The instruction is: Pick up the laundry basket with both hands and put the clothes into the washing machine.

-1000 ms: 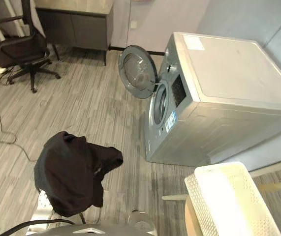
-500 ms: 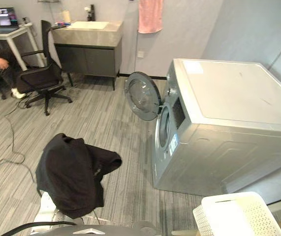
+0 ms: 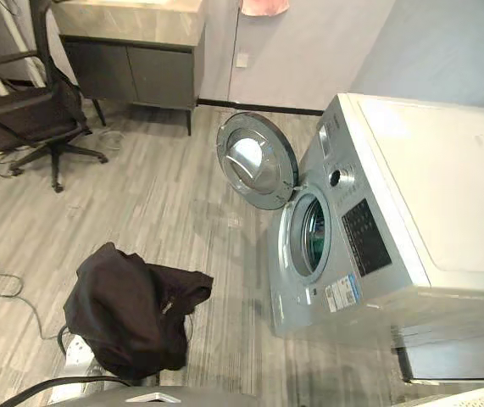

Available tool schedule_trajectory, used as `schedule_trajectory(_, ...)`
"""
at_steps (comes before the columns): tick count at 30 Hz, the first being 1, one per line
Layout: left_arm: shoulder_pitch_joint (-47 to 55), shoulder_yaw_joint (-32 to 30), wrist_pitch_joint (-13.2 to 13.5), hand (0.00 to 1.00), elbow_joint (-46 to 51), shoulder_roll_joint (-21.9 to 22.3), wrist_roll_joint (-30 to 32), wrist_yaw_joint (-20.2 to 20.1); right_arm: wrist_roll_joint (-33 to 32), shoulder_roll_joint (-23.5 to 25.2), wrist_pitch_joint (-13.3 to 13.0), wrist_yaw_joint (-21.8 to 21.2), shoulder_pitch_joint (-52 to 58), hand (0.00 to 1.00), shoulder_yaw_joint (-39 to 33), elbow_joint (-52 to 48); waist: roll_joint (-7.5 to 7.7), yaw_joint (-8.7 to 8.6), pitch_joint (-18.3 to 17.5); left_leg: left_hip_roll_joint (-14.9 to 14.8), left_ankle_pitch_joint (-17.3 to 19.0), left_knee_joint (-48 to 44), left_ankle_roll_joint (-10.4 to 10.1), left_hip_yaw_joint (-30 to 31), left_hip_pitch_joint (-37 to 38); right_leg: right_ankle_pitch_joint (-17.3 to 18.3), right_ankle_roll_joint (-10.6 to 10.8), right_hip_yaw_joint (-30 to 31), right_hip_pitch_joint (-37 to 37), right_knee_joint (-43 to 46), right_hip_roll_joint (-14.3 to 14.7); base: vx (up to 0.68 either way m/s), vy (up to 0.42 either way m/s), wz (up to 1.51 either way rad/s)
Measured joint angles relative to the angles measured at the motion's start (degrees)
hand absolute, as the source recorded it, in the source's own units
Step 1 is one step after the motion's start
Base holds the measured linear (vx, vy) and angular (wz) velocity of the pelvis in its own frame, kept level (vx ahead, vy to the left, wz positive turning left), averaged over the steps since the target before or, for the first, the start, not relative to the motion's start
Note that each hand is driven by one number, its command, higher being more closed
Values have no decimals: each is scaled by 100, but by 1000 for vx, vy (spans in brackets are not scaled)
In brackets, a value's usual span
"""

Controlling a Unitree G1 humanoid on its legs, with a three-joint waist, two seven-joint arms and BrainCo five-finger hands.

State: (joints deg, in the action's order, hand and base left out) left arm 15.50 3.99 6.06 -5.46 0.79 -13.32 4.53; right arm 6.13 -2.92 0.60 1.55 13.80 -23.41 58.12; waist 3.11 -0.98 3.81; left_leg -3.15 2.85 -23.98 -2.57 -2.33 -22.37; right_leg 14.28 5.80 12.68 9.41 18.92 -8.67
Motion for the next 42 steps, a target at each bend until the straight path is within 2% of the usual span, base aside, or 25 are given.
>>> schedule_trajectory(2, 24, 60, -14, 100, 1, -43, 7, 1, 81, -11, -7, -5, -25, 0, -64, 26, 15, 28, -25, 86, 466, -336, 135, -324, 52, -142, -8, 267, -342, 767, -94, 327, 301, -63)
schedule_trajectory(5, 21, 95, -44, 100, -19, -146, 14, 2, 56, 42, 0, -4, -90, 0, -179, -83, -27, -91, 8, 269, 866, -268, 279, -751, 482, -1134, -3, 563, -1332, 2791, -125, 249, 271, -52)
schedule_trajectory(6, 30, 83, -76, 100, -39, -229, 15, 4, 24, 62, 10, 0, -99, 0, -132, -133, -129, -115, 90, 256, 978, -152, 292, -940, 794, -1285, -53, 512, -1759, 3651, -80, 241, 242, -79)
schedule_trajectory(8, 36, 56, -113, 100, -107, -331, 60, 19, -21, 41, 74, 22, -89, 0, 43, -302, -157, -125, 152, 238, 1057, 233, 281, -1208, 1453, -906, -411, -206, -2290, 4397, -159, 271, 206, -92)
schedule_trajectory(9, 32, 56, -113, 100, -179, -378, 131, 34, -93, 35, 81, 37, -92, 0, 214, -353, -191, -197, 156, 169, 1076, 559, 291, -1385, 1831, -542, -569, -893, -2523, 4422, -191, 226, 116, -93)
schedule_trajectory(12, -35, 39, -115, 100, -333, -415, 189, 108, -139, 28, 64, 38, -137, 0, 531, -598, -201, -353, 156, -5, 1162, 1113, 124, -1882, 2509, 112, -520, -2459, -3019, 3516, -95, 264, 29, -91)
schedule_trajectory(14, -65, -72, -124, 100, -447, -389, 194, 149, -139, 27, 51, 51, -170, 0, 628, -603, -203, -430, 150, -76, 1232, 1295, -59, -2294, 2799, 164, -547, -3439, -3008, 2335, -10, 407, -33, -98)
schedule_trajectory(15, -93, -200, -134, 100, -497, -342, 194, 176, -133, -12, 50, 71, -174, 0, 754, -605, -196, -434, 147, -73, 1303, 1301, -136, -2504, 2918, 12, -748, -3927, -2937, 1503, 100, 444, -38, -93)
schedule_trajectory(16, -149, -362, -137, 100, -587, -319, 203, 235, -126, -35, 62, 110, -149, 0, 922, -599, -135, -441, 124, -18, 1416, 1219, -228, -2662, 3041, -567, -1376, -3923, -2844, 757, 312, 478, -42, -83)
schedule_trajectory(17, -249, -446, -154, 100, -746, -252, 228, 253, -130, -41, 76, 142, -118, 0, 916, -585, -211, -442, 136, -139, 1493, 1129, -267, -2664, 3089, -585, -1516, -3908, -2770, 737, 437, 521, -46, -68)
schedule_trajectory(19, -417, -618, -210, 100, -905, -5, 226, 347, -113, -128, 91, 134, -67, 0, 986, -774, -401, -451, 258, -668, 1448, -364, -250, -2626, 2830, -483, -1564, -3823, -2334, 434, 792, 514, -76, -52)
schedule_trajectory(20, -444, -672, -212, 100, -899, 59, 226, 365, -112, -133, 87, 133, -35, 0, 987, -857, -428, -446, 312, -880, 1314, -1069, -139, -2550, 2648, -465, -1578, -3747, -2129, 315, 905, 469, -75, -61)
schedule_trajectory(21, -420, -750, -213, 100, -894, 214, 217, 401, -104, -134, 98, 140, 46, 0, 1033, -1009, -450, -321, 359, -1274, 1174, -2433, 80, -2251, 2278, -406, -1591, -3533, -1739, 152, 1081, 357, -28, -64)
schedule_trajectory(23, -375, -662, -213, 100, -868, 303, 211, 400, -98, -164, 88, 147, 111, 0, 1201, -1134, -428, -189, 378, -1549, 1090, -3915, 219, -1811, 1760, -269, -1604, -3200, -1332, 29, 1195, 393, 23, -93)
schedule_trajectory(24, -344, -615, -220, 100, -875, 302, 211, 401, -88, -174, 88, 153, 103, 0, 1261, -1228, -420, -168, 391, -1598, 1091, -4369, 220, -1583, 1392, -150, -1521, -2978, -1146, -11, 1206, 367, 65, -99)
schedule_trajectory(26, -280, -617, -224, 100, -877, 300, 180, 405, -80, -192, 90, 164, 102, 0, 1283, -1219, -370, -144, 398, -1633, 1108, -4325, 199, -1360, 1000, -85, -1458, -2640, -1032, -49, 1209, 264, 115, -94)
schedule_trajectory(28, -101, -587, -235, 100, -893, 301, 89, 421, -54, -220, 122, 230, 104, 0, 1327, -1214, -385, -100, 414, -1622, 1144, -3485, 175, -1126, 595, -100, -1325, -2184, -901, -184, 1201, 229, 169, -104)
schedule_trajectory(30, -40, -454, -243, 100, -1023, 302, 101, 414, 80, -232, 126, 297, 61, 0, 1400, -1257, -384, -63, 425, -1453, 1131, -1943, 77, -745, 338, -120, -1169, -1769, -907, -286, 1181, 221, 285, -104)
schedule_trajectory(32, -62, -136, -261, 100, -1334, 291, 148, 394, 105, -268, 119, 376, -19, 0, 1496, -1239, -392, -21, 448, -1100, 887, -340, -222, -167, 351, -16, -872, -1346, -1139, -208, 1081, 191, 350, -111)
schedule_trajectory(33, -62, -41, -277, 100, -1400, 286, 183, 384, 104, -320, 116, 396, -68, 0, 1565, -1253, -428, -19, 495, -1086, 767, -152, -219, -170, 355, 46, -764, -1197, -1214, -123, 1074, 187, 411, -132)
schedule_trajectory(34, -100, 190, -307, 100, -1480, 319, 227, 268, 98, -447, 108, 399, -267, 0, 1703, -1494, -595, -14, 677, -1121, 296, 126, -303, -280, 376, 258, -454, -831, -1610, 357, 1114, 186, 449, -133)
schedule_trajectory(35, -220, 164, -307, 100, -1498, 291, 226, 248, 100, -417, 98, 425, -418, 0, 1754, -1528, -530, 12, 811, -1094, 280, -23, -479, -424, 315, 359, -321, -660, -1861, 675, 1039, 111, 449, -157)
schedule_trajectory(36, -487, 114, -305, 100, -1592, 237, 220, 289, 105, -370, 76, 477, -688, 0, 1965, -1619, -243, 25, 979, -907, 353, -116, -322, -747, 47, 417, -162, -445, -2448, 1064, 816, 17, 379, -109)
schedule_trajectory(38, -1093, 155, -278, 100, -1813, 131, 220, 341, 79, -301, 80, 531, -1181, 0, 2182, -1575, -58, -21, 1207, -796, 372, -200, -122, -1049, -433, 189, 27, -204, -2955, 849, 644, -20, 362, -78)
schedule_trajectory(42, -1873, 401, -194, 100, -2057, 45, 152, 651, 36, 284, -35, 676, -2126, 0, 2813, -1545, -166, 109, 1614, -778, 361, -166, 109, -1616, -887, -544, 269, 254, -3350, -79, 481, -7, 276, -66)
